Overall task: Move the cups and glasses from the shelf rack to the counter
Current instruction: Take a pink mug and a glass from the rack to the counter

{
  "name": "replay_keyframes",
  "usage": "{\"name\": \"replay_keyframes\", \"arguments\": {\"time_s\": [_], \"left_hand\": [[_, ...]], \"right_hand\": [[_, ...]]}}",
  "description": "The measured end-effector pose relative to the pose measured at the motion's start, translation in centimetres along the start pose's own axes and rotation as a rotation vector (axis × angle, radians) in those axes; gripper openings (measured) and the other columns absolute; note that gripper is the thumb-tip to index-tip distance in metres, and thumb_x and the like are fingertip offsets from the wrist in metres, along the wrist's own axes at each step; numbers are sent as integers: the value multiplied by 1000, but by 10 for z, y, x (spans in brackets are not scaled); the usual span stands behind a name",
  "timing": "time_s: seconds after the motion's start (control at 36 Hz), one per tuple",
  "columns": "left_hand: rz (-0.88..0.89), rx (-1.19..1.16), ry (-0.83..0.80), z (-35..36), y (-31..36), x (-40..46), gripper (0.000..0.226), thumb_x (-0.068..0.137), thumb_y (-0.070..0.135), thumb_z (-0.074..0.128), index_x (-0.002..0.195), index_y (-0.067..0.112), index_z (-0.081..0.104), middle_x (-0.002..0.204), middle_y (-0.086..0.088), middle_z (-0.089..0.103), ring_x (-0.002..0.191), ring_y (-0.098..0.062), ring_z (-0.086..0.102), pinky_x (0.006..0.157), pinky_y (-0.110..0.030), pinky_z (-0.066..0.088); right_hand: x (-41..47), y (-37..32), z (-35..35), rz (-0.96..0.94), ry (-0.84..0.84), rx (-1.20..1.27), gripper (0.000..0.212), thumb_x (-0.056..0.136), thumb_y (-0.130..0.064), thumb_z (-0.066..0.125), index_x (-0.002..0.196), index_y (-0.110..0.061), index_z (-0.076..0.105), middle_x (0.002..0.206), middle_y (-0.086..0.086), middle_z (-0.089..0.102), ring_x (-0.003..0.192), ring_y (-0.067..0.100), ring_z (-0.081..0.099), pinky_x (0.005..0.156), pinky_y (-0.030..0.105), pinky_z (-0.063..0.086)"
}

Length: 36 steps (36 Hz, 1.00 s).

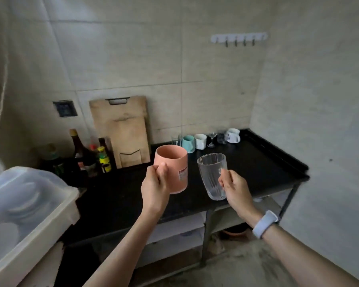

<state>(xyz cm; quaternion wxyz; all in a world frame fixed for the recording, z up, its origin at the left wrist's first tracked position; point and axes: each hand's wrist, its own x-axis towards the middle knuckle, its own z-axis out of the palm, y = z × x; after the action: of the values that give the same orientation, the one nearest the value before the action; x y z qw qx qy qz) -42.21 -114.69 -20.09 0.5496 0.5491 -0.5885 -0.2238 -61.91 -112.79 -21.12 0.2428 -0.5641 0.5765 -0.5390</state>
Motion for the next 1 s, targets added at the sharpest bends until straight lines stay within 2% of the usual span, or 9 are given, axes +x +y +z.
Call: {"name": "replay_keyframes", "arguments": {"time_s": [0.08,0.25,0.33,0.42,0.56,0.75,0.81,0.92,1.0], "left_hand": [[-8,1,-59,36,-12,30,32,94,42,39,87,12,47,79,10,52,74,-4,54,58,-22,41],[-6,-6,-177,115,-30,76,35,94,45,37,91,13,49,81,11,55,77,-10,58,64,-31,49],[-1,-4,-207,157,-36,96,34,94,43,38,91,12,49,84,4,58,79,-14,60,66,-34,51],[-15,-24,-236,201,-42,118,31,95,43,38,90,14,48,82,10,56,79,-10,59,64,-29,50],[-63,-28,-270,282,-51,161,30,94,44,39,91,15,50,84,10,57,81,-10,60,70,-35,53],[-157,-14,-323,383,-61,206,32,94,46,38,94,16,50,92,3,60,86,-14,60,77,-39,52],[-180,-14,-340,403,-62,216,31,94,46,39,94,17,50,89,4,58,84,-11,59,76,-37,51],[-205,-27,-390,440,-66,240,27,94,43,40,96,18,49,87,7,56,81,-9,56,72,-30,47],[-204,-27,-419,467,-69,259,29,94,43,39,94,16,49,84,6,57,77,-8,56,62,-24,43]], "right_hand": [[28,21,-6,55,18,-22,35,97,-27,39,66,-14,48,61,-2,47,49,-2,45,49,7,36],[85,68,-26,122,51,-39,36,97,-28,38,68,-10,48,62,0,47,54,8,44,49,9,36],[119,94,-38,151,61,-52,35,97,-28,39,66,-13,48,61,-1,48,54,8,46,48,8,37],[157,121,-52,182,58,-50,34,97,-28,39,69,-12,50,63,-1,50,57,8,48,49,8,39],[226,171,-80,258,47,-37,34,97,-28,38,72,-10,51,66,1,50,62,10,50,60,20,42],[312,235,-116,353,26,-40,34,96,-27,40,68,-10,51,64,1,49,61,10,47,60,21,39],[330,248,-121,379,35,-37,35,96,-26,40,66,-11,51,63,1,48,60,11,47,60,21,39],[362,270,-130,418,64,-59,36,96,-23,41,62,-13,50,58,-1,47,55,9,45,50,9,38],[388,283,-135,456,74,-102,36,94,-22,43,60,-13,49,57,-1,47,55,11,45,54,19,36]]}}
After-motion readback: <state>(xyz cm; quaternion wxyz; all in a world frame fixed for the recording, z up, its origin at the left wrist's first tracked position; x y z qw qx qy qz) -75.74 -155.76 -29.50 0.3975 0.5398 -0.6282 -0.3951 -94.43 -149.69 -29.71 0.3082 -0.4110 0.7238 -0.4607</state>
